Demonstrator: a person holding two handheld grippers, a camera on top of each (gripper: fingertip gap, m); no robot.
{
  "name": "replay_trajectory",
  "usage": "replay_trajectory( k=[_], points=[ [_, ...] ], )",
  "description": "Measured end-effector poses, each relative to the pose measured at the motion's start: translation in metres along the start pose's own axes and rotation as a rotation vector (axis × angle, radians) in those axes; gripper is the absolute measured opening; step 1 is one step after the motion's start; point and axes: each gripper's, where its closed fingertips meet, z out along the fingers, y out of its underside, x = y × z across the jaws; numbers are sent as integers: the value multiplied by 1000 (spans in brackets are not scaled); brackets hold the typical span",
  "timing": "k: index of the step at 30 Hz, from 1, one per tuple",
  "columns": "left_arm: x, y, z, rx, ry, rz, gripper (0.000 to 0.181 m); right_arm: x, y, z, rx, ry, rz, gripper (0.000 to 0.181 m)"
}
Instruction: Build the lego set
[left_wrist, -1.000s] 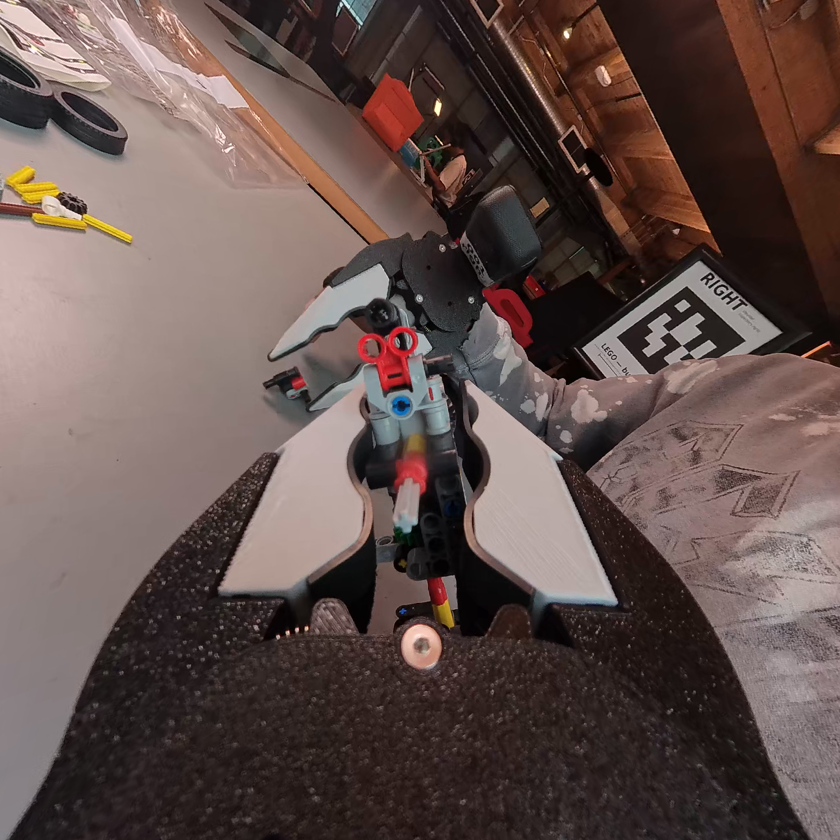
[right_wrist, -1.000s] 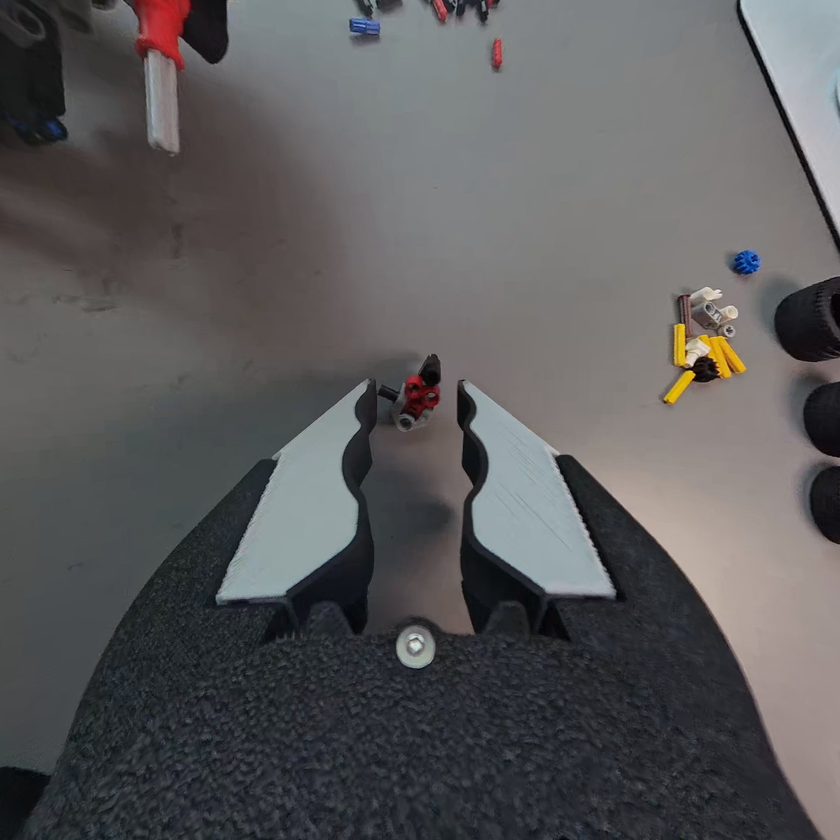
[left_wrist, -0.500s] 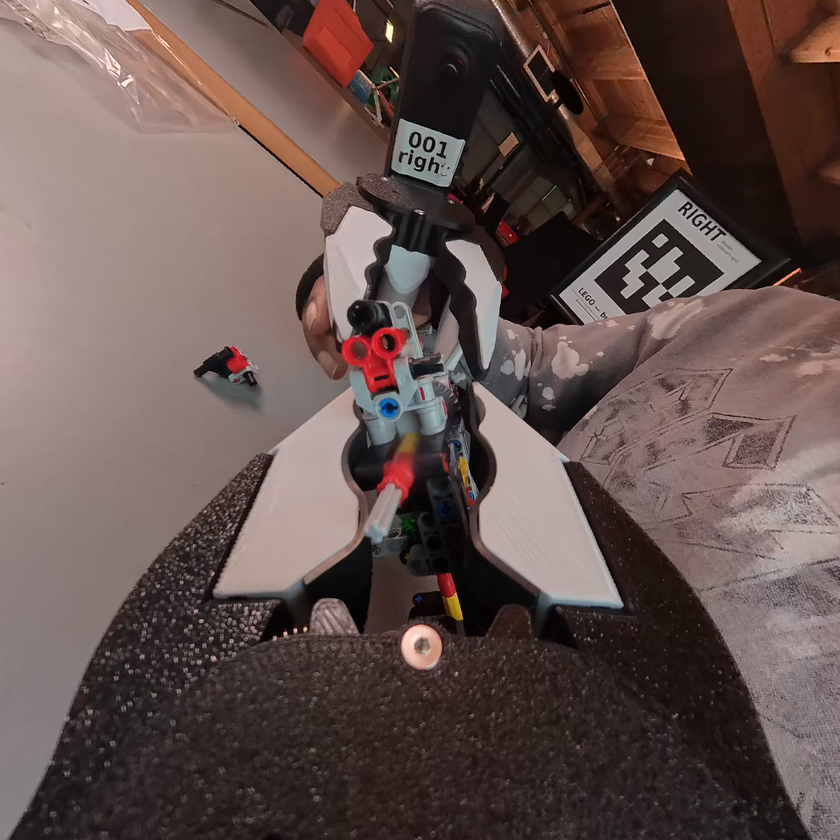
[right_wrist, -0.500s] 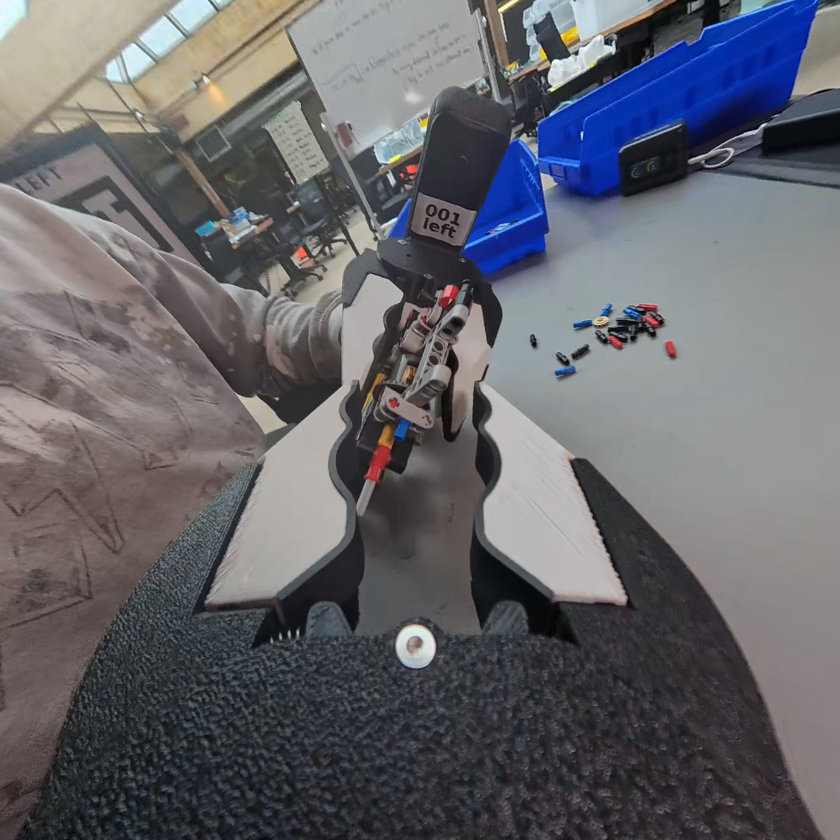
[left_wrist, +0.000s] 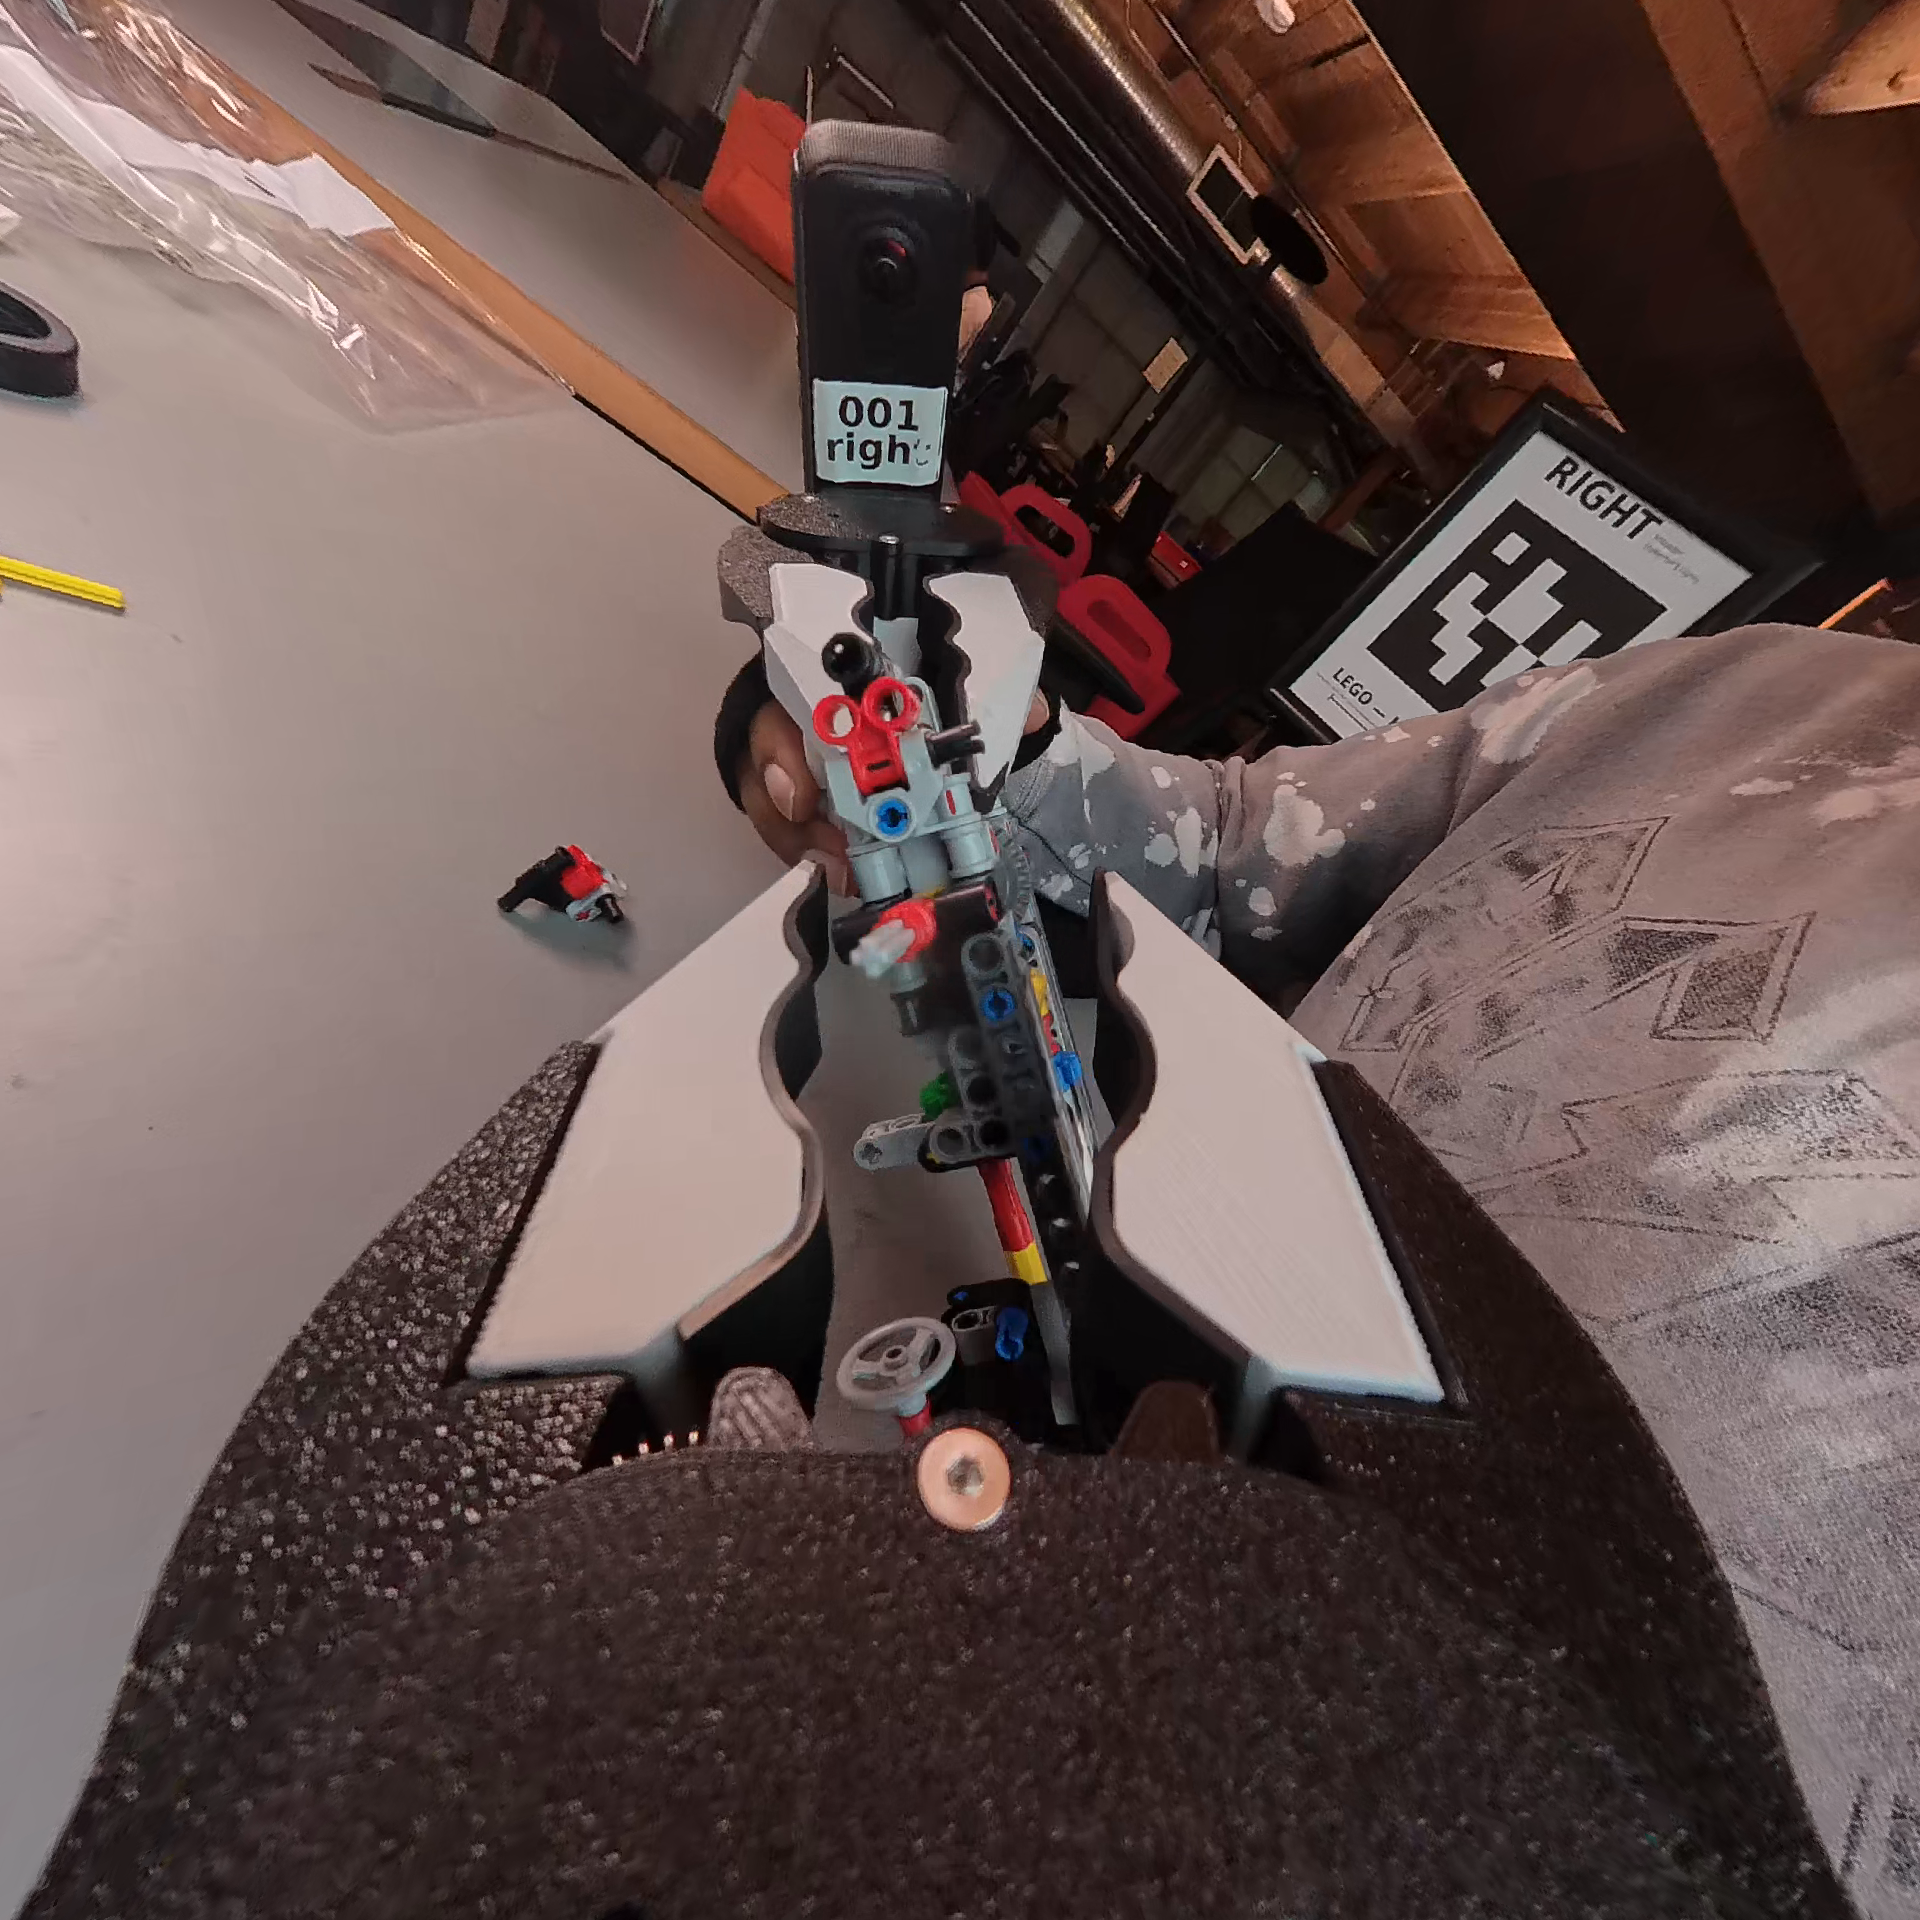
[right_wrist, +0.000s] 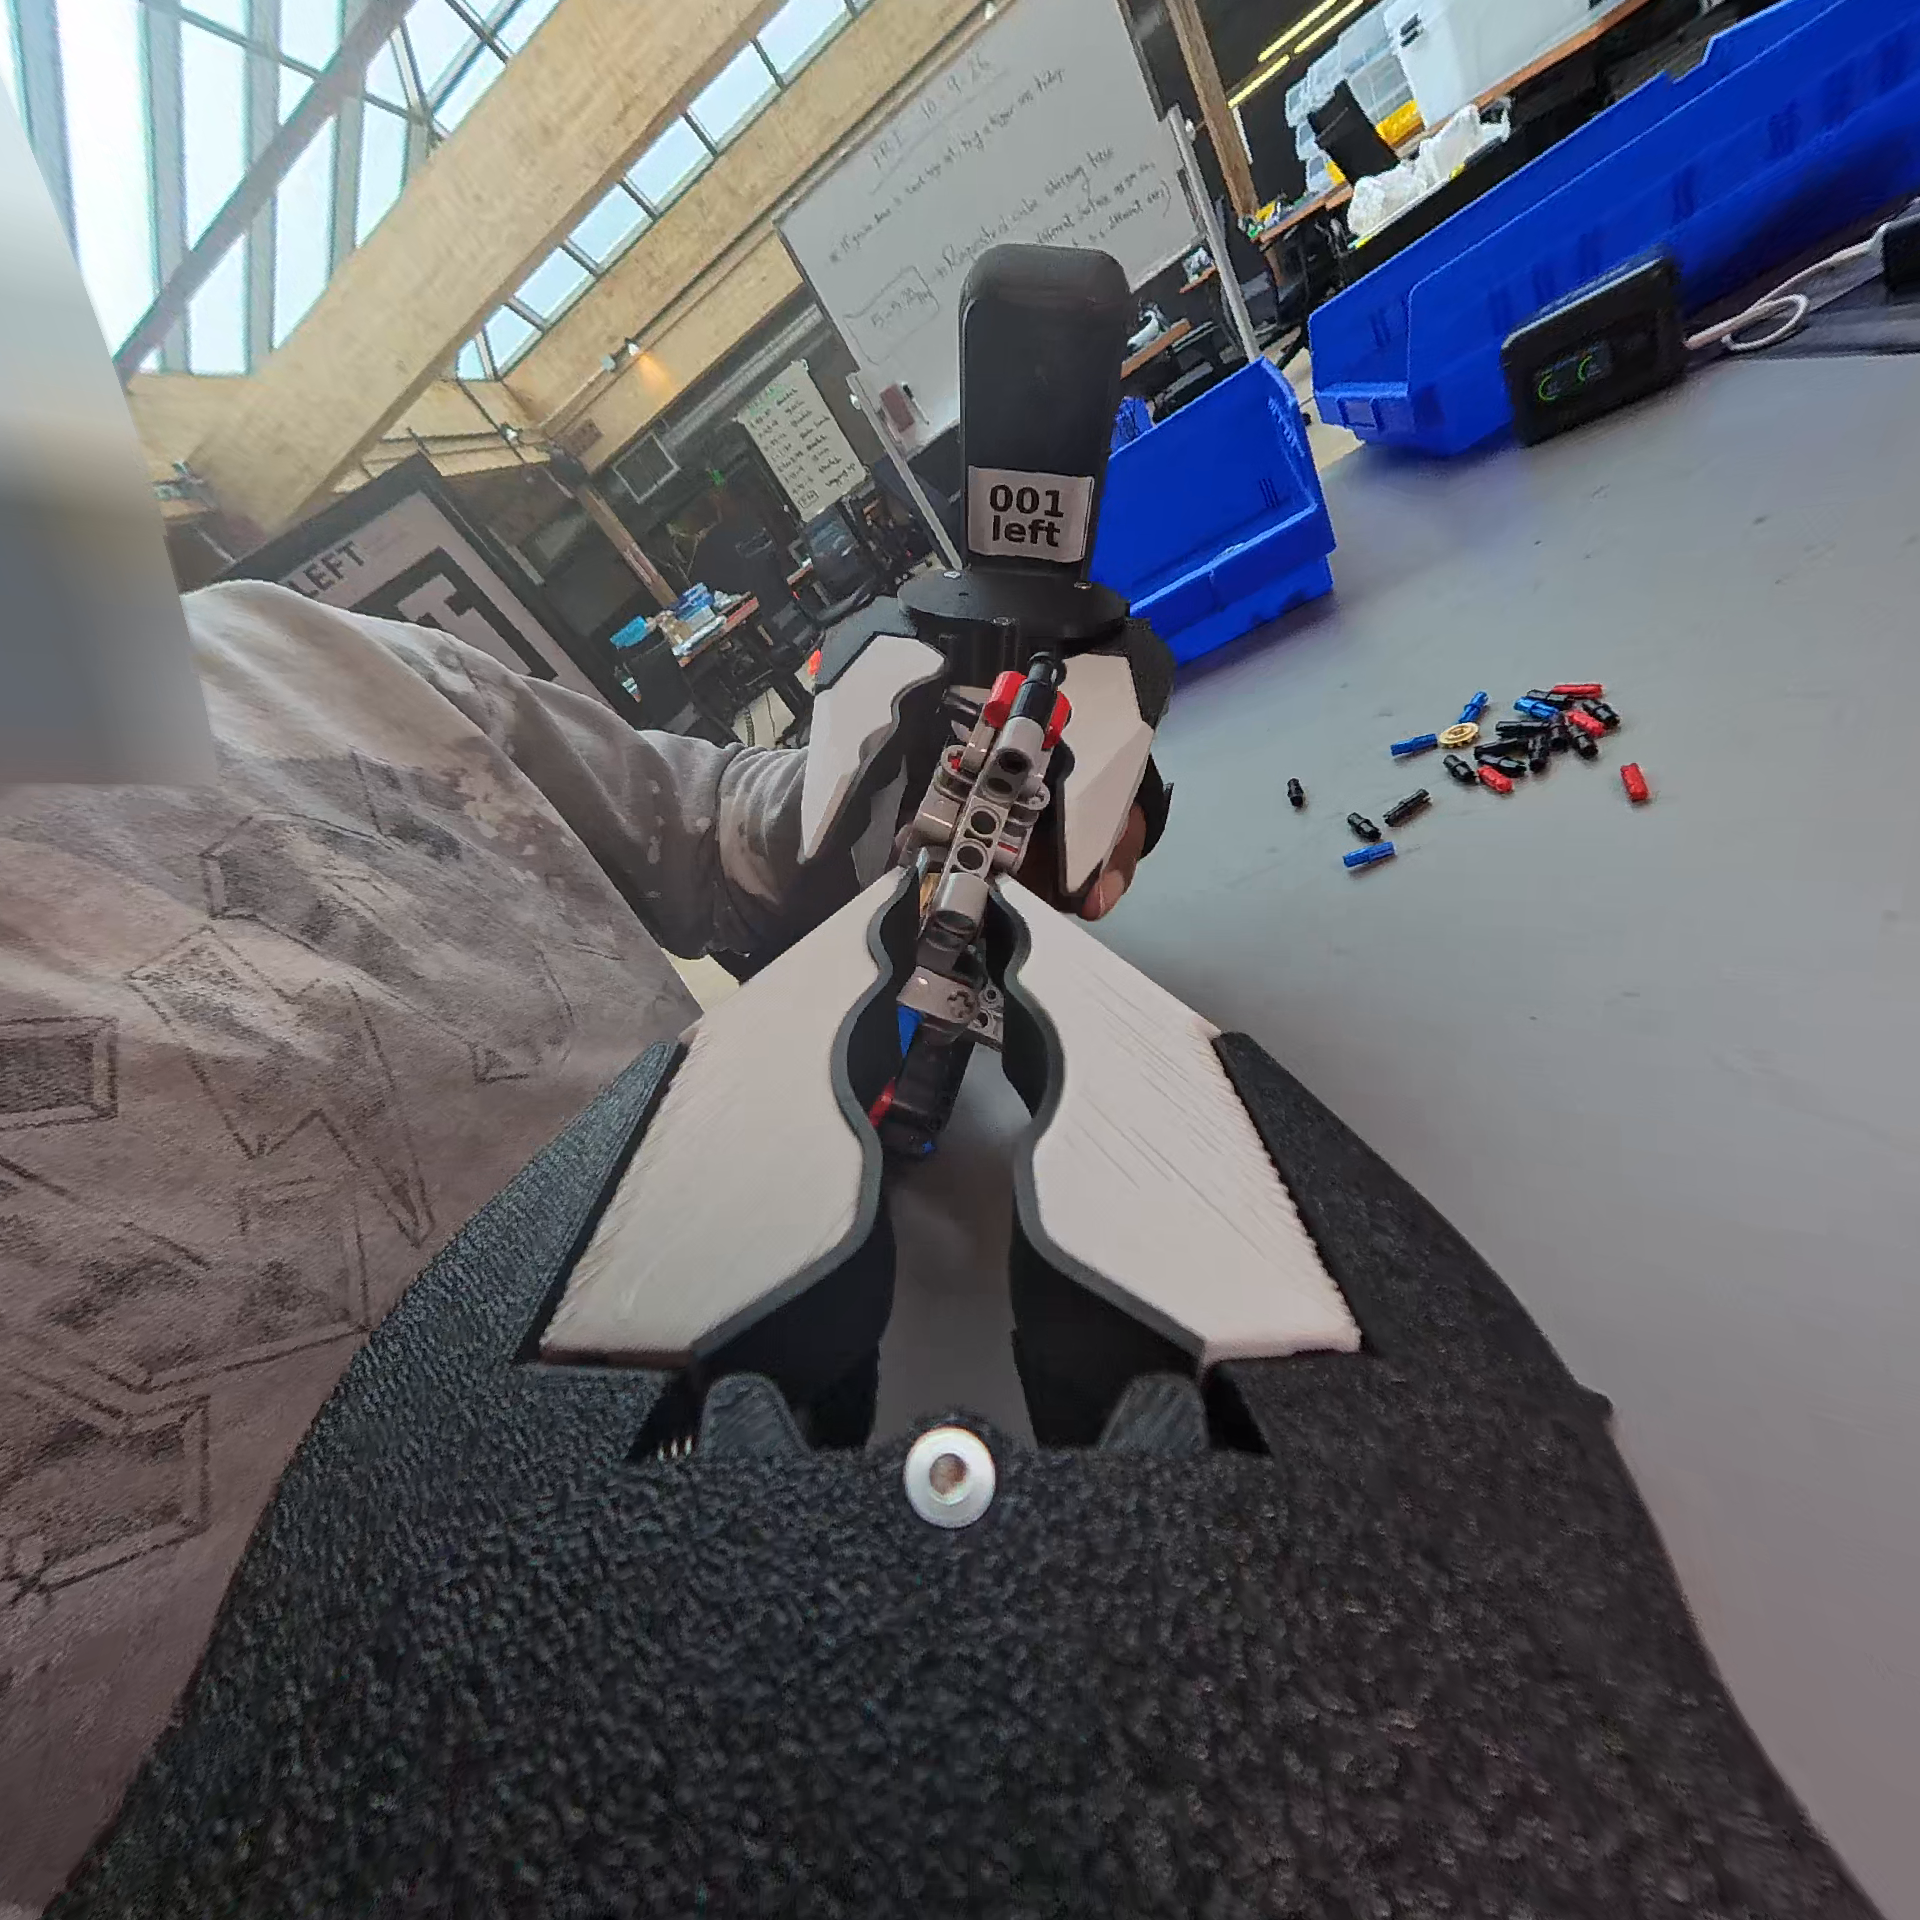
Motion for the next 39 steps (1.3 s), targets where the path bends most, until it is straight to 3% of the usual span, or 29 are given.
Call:
replay_trajectory(
  k=[10, 39],
  points=[
    [1, -13, -8, 72, 24, -55, 28, -4, 5, 8, -21, -14, -21, 11],
    [-15, -24, -19, 131, 16, -86, 22, 7, -1, 9, 31, 83, 12, 12]
  ],
)
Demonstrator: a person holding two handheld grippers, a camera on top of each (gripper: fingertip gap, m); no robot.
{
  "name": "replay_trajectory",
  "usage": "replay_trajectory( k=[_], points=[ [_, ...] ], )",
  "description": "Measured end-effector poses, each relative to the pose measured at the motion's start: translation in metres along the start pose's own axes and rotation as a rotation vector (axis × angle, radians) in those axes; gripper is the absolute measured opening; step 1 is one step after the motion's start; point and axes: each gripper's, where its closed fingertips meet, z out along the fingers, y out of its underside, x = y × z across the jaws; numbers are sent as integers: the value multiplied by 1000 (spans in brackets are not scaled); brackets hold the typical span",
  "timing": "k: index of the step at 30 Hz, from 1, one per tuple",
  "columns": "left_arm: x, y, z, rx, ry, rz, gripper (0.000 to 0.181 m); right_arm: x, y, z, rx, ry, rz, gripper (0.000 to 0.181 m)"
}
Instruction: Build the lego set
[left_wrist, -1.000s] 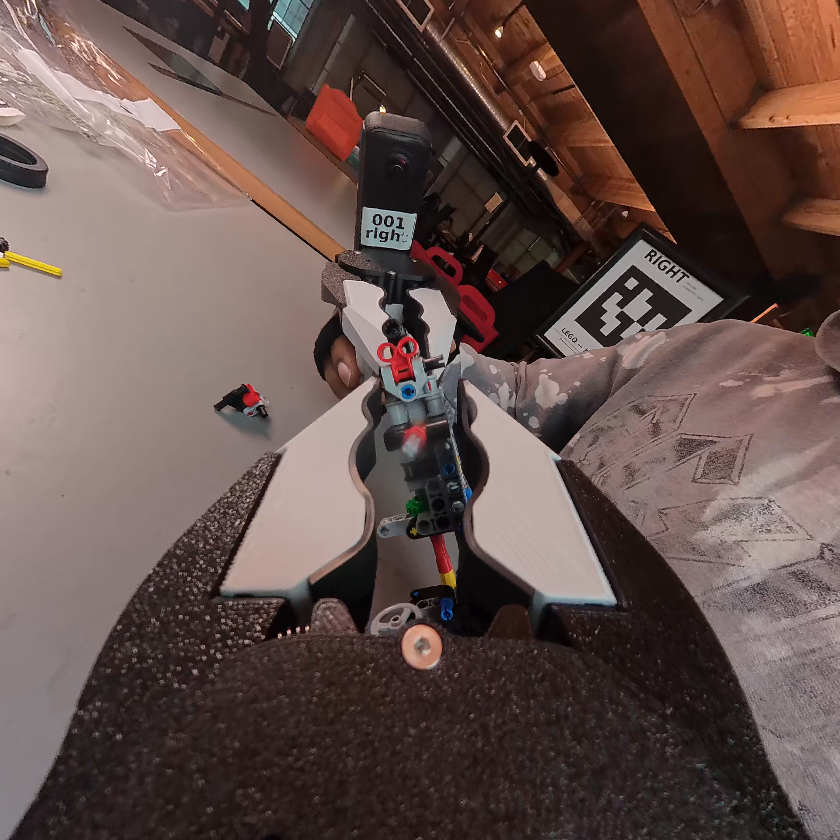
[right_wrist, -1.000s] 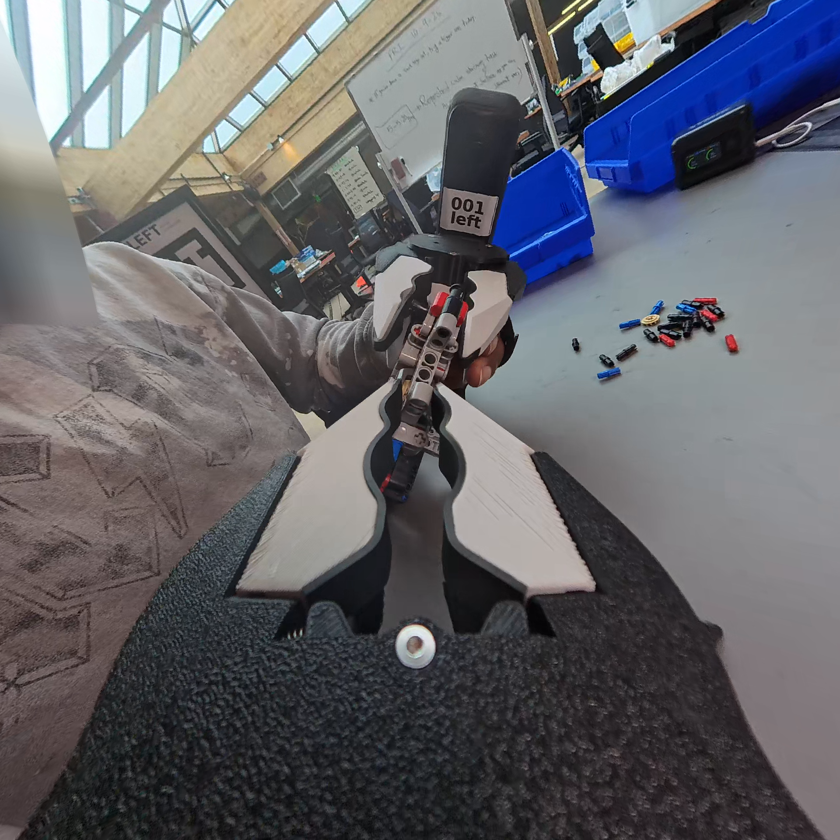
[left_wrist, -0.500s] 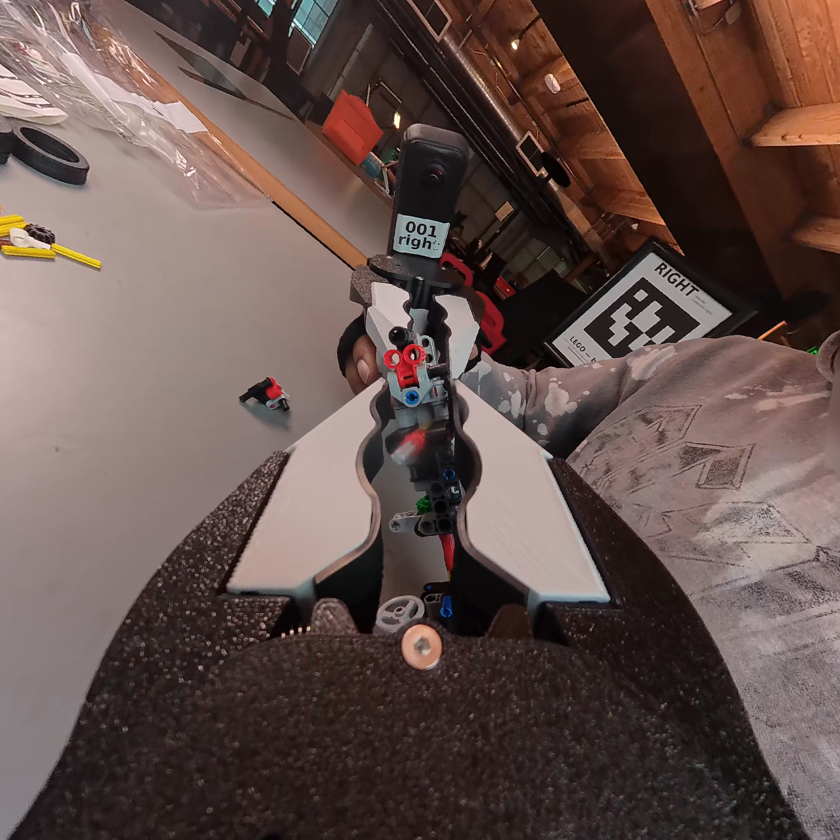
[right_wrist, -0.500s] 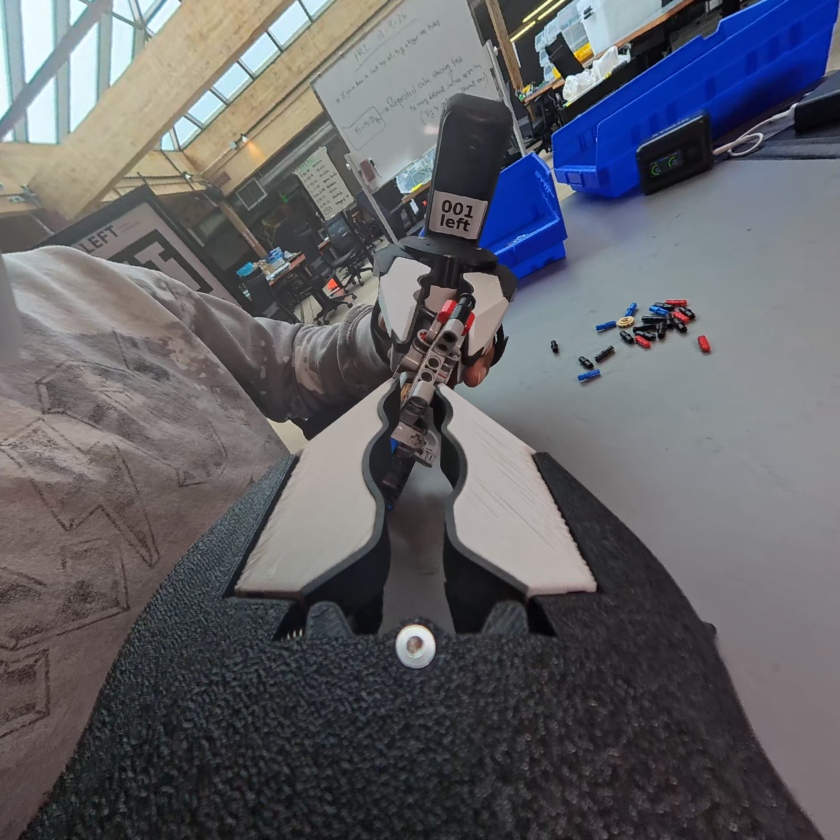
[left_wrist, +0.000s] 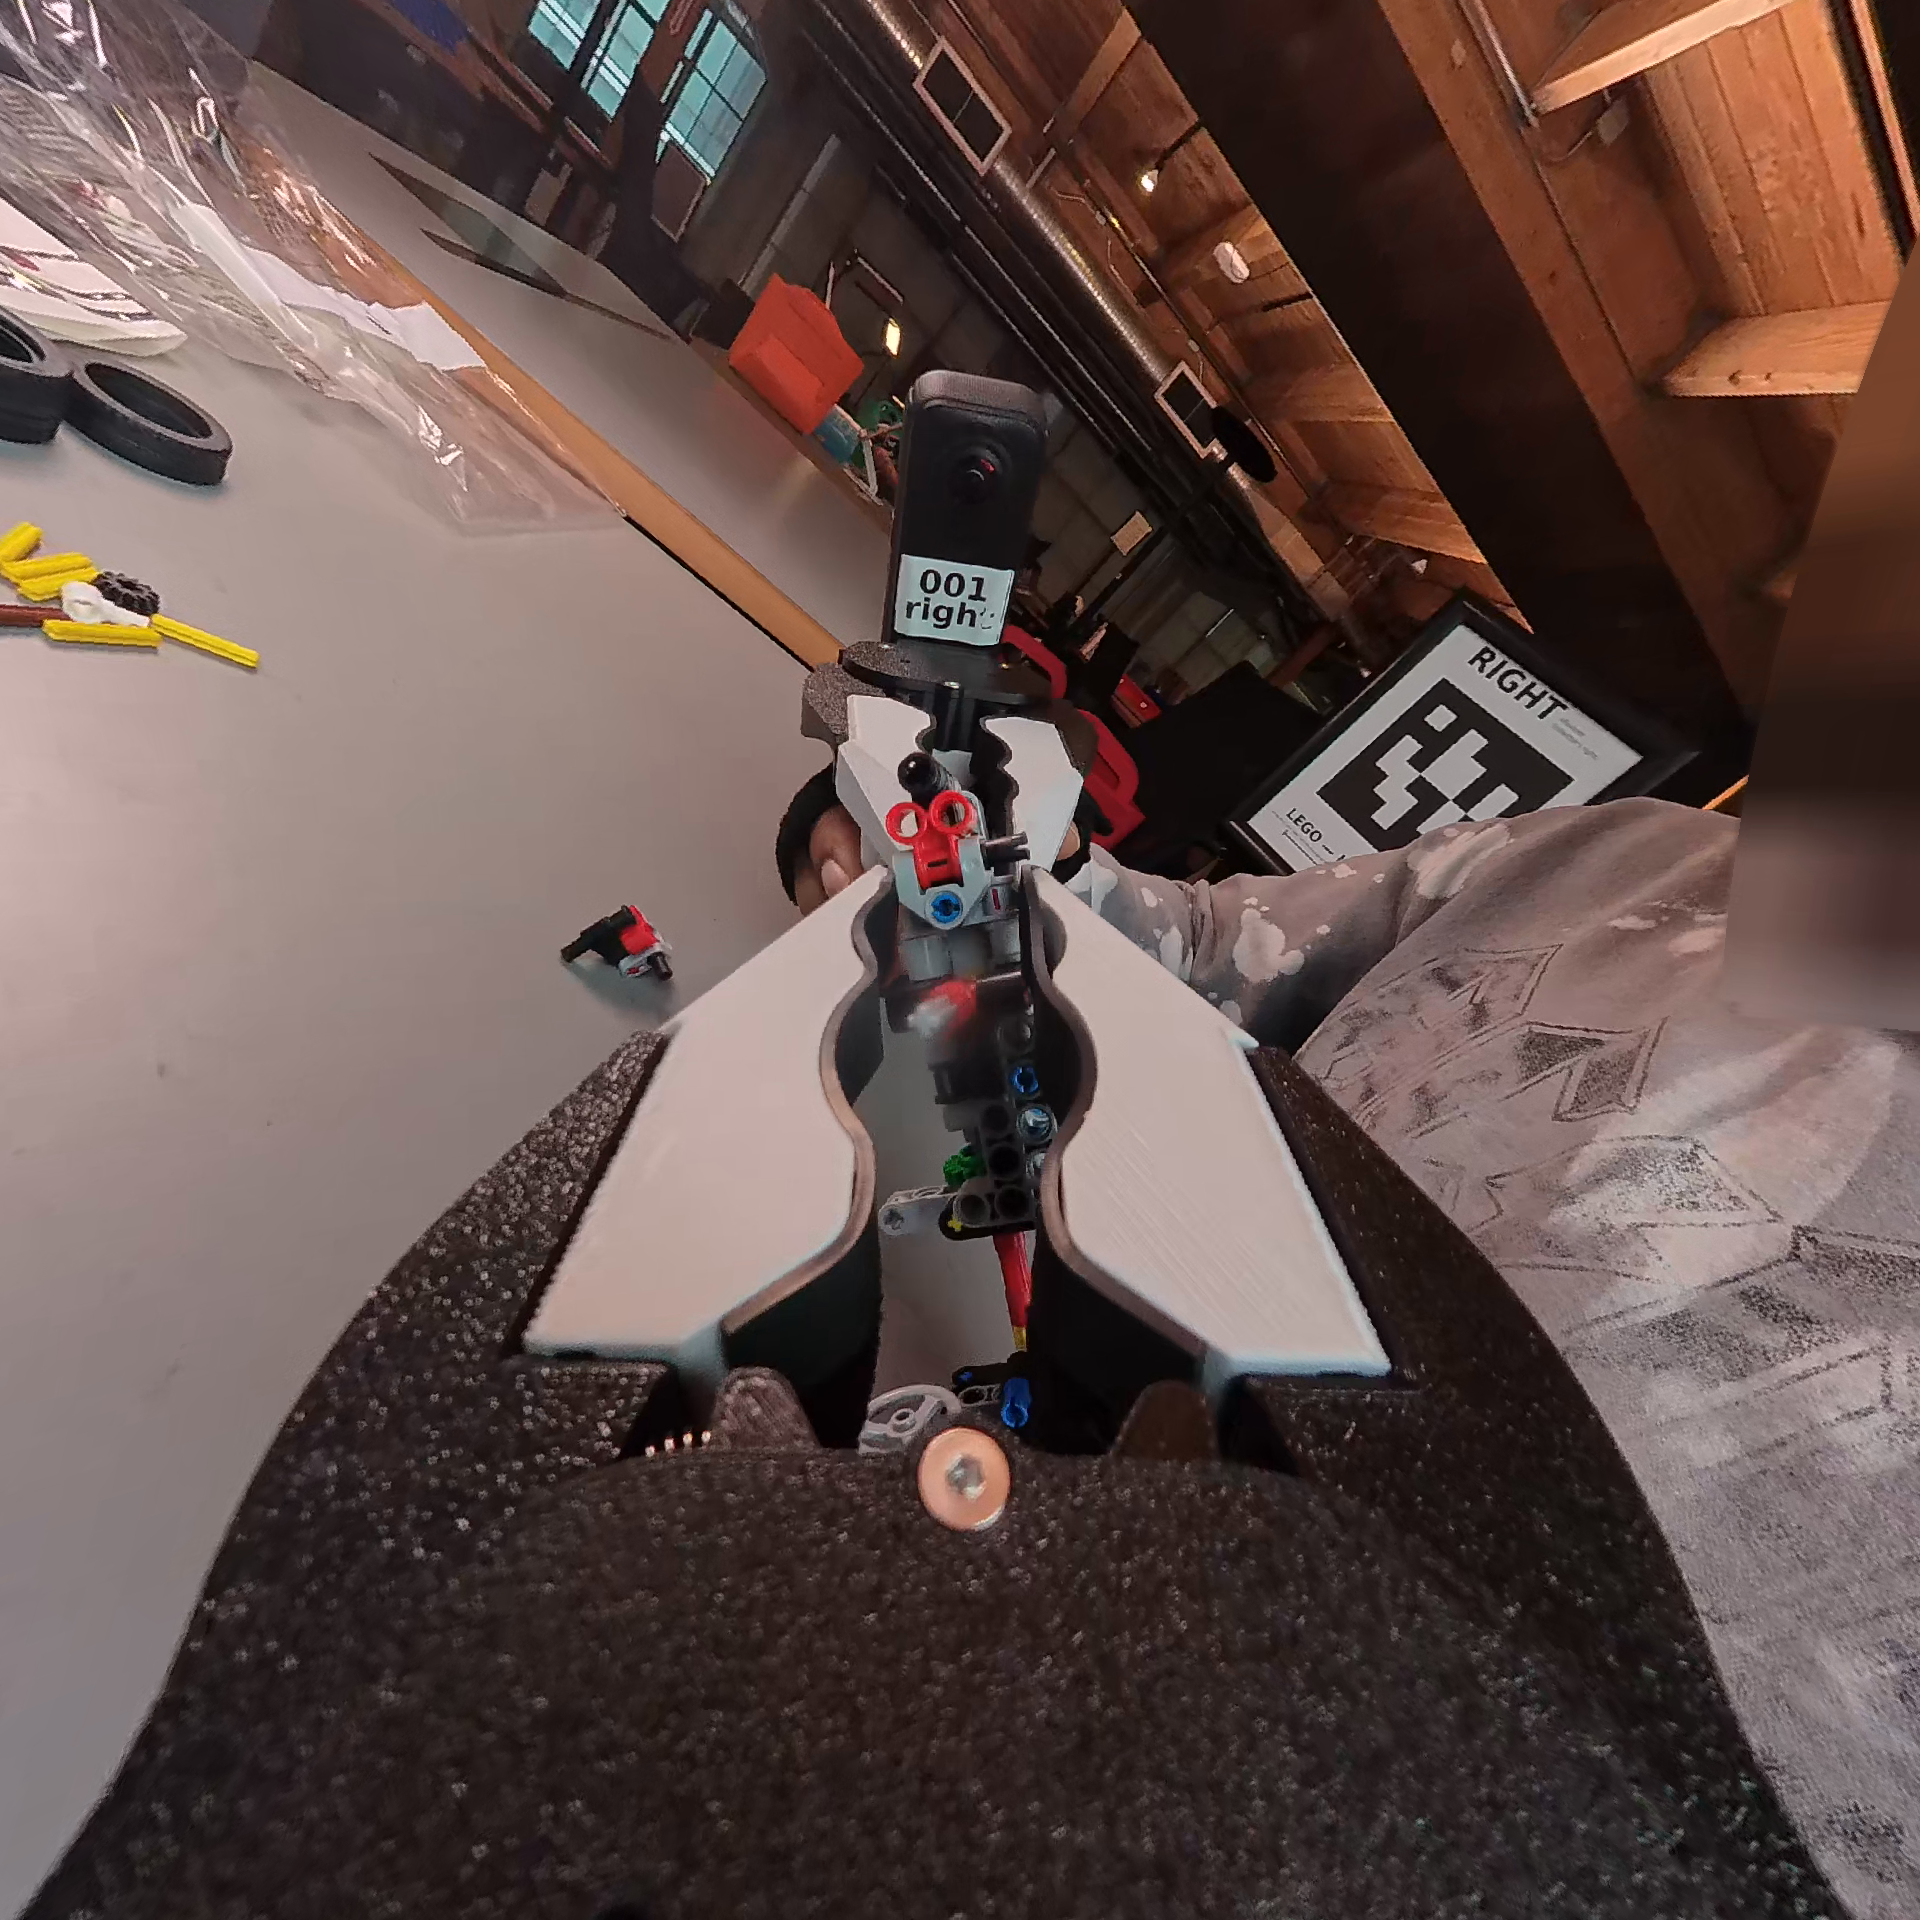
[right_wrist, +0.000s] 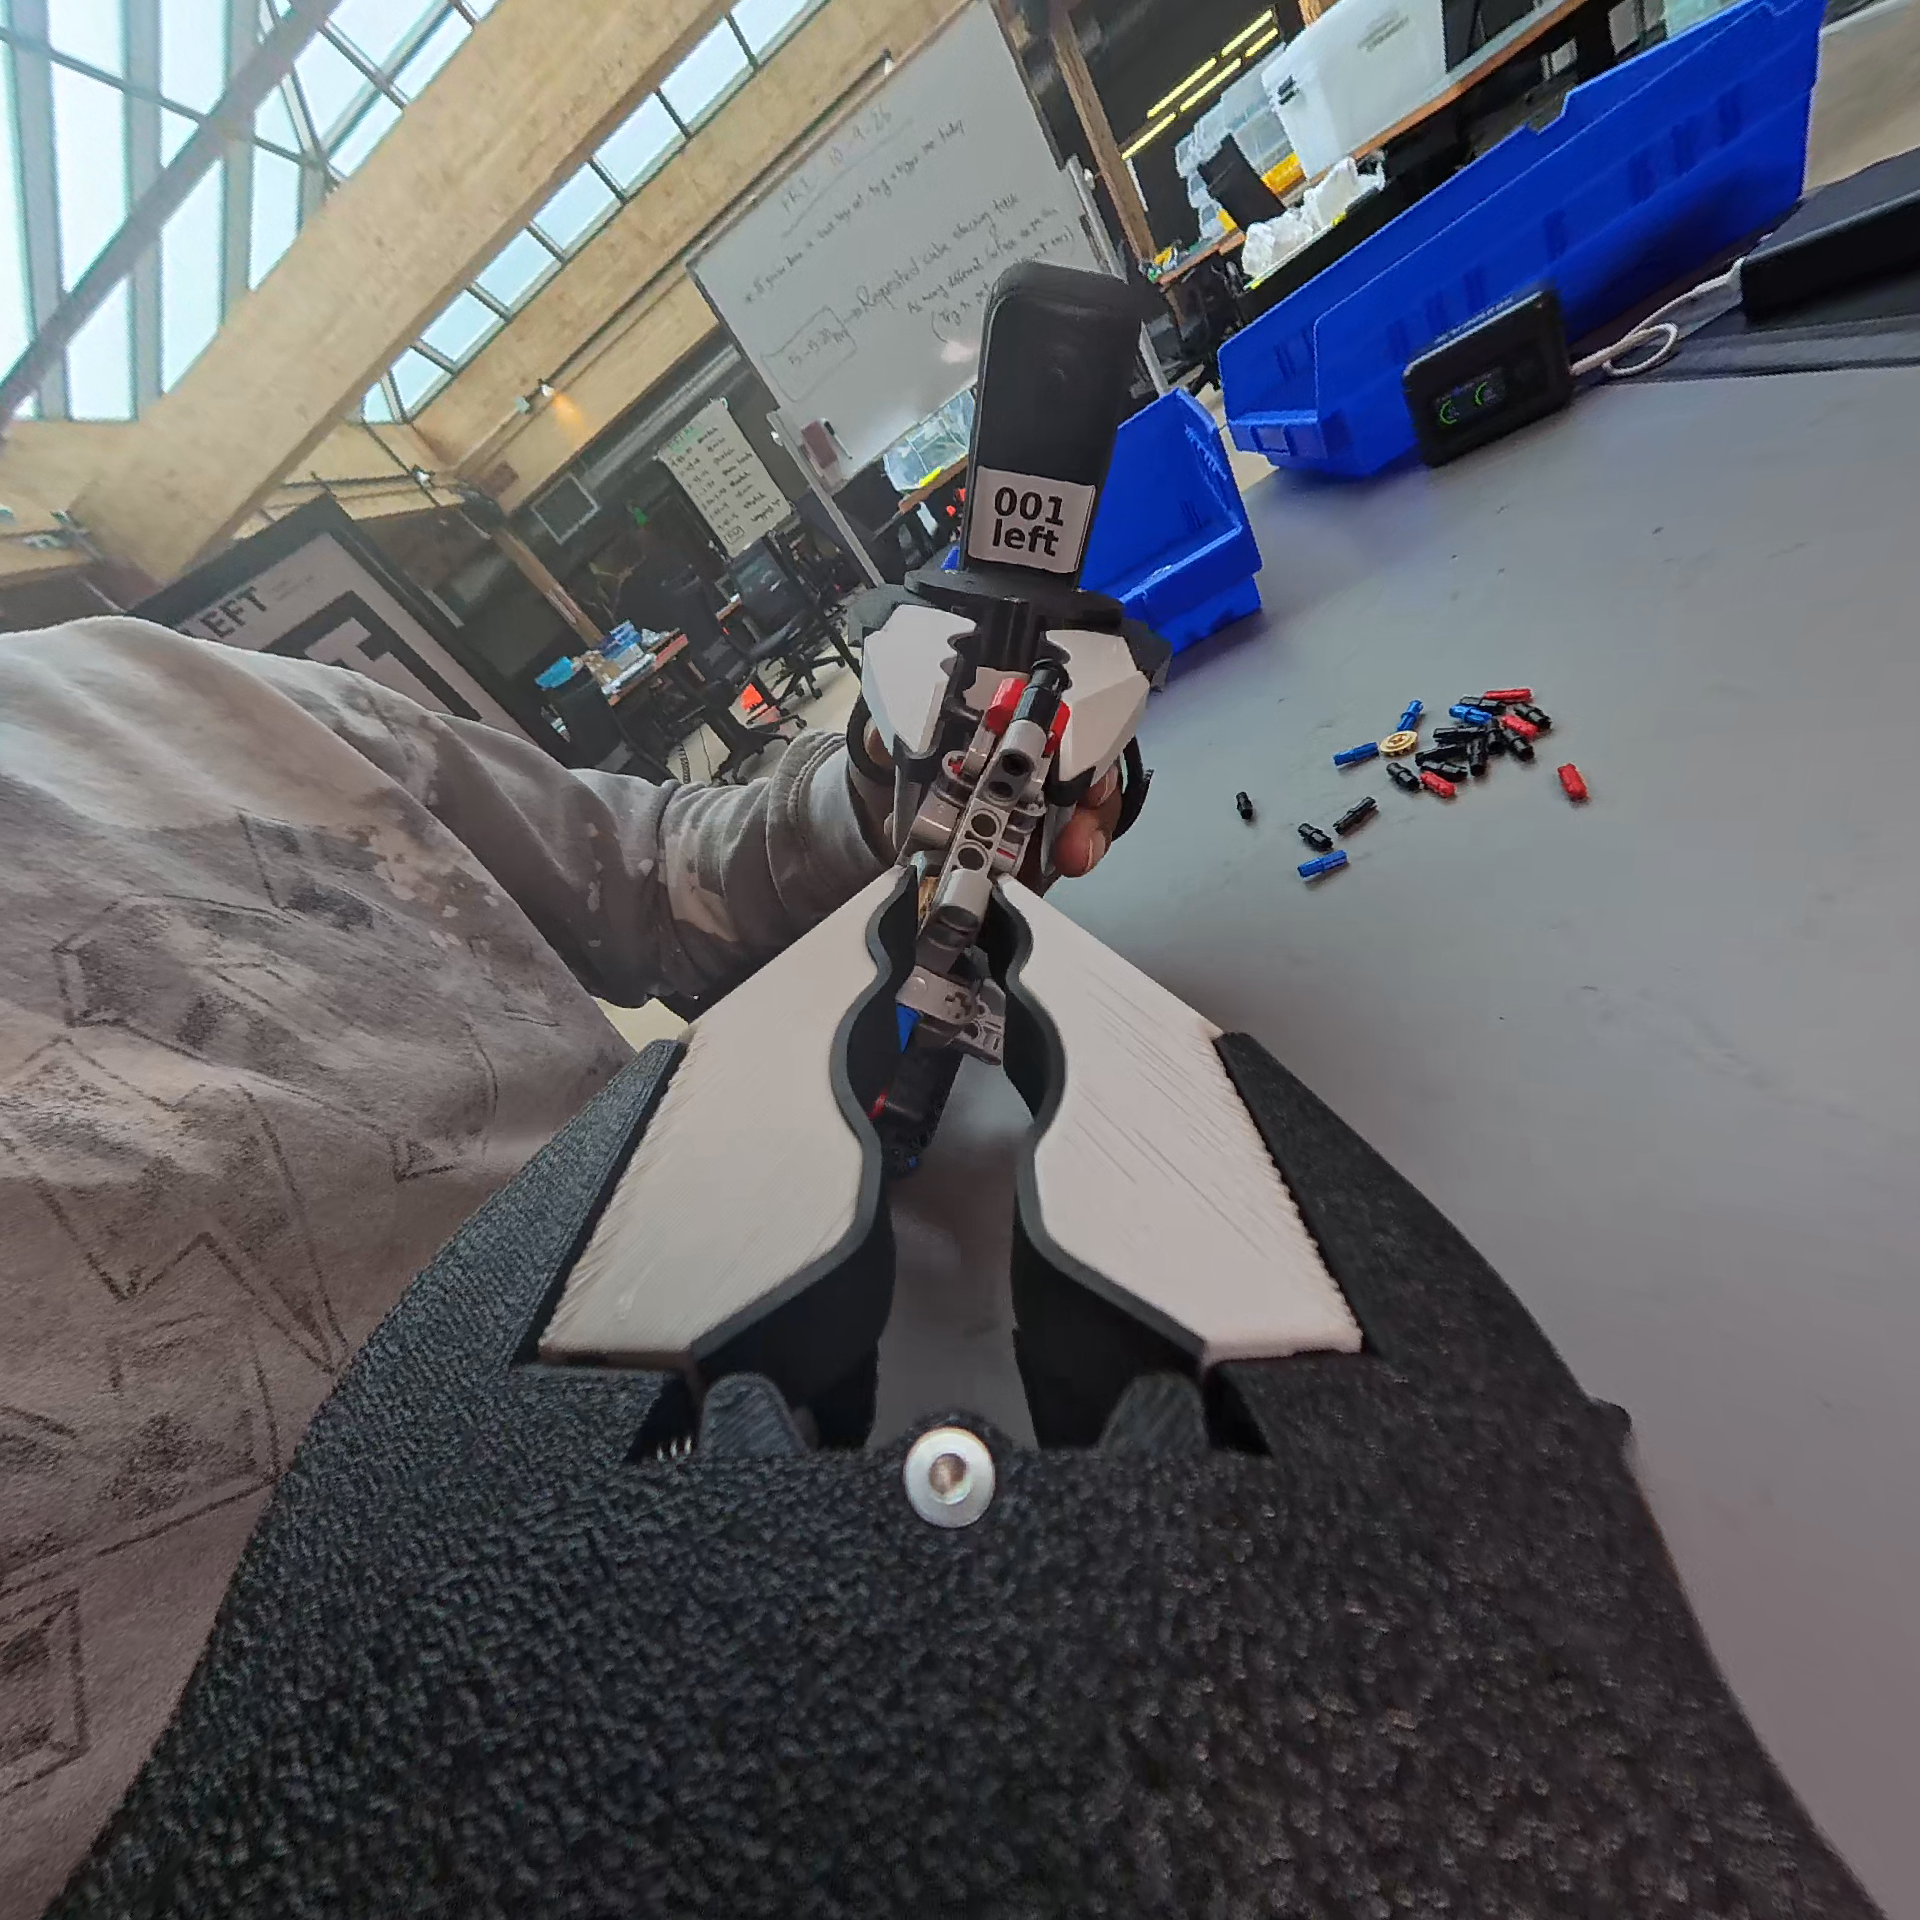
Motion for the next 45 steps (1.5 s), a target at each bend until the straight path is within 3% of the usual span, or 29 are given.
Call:
replay_trajectory(
  k=[20, 26, 30, 35, 45],
  points=[
    [-13, -1, -3, 69, -31, -66, 22, 13, 2, 3, 37, 32, 57, 12],
    [-11, -14, -11, 132, 19, -116, 35, 8, 1, 3, 47, -10, 84, 11],
    [-7, -6, -5, 81, 58, -161, 44, 6, 6, 7, 19, -7, 71, 12],
    [1, 6, 7, -46, 81, -164, 27, -1, 16, 14, -42, -21, 27, 13],
    [5, 13, 3, -188, -8, -42, 27, -6, 17, 13, -71, -24, -25, 13]
  ],
)
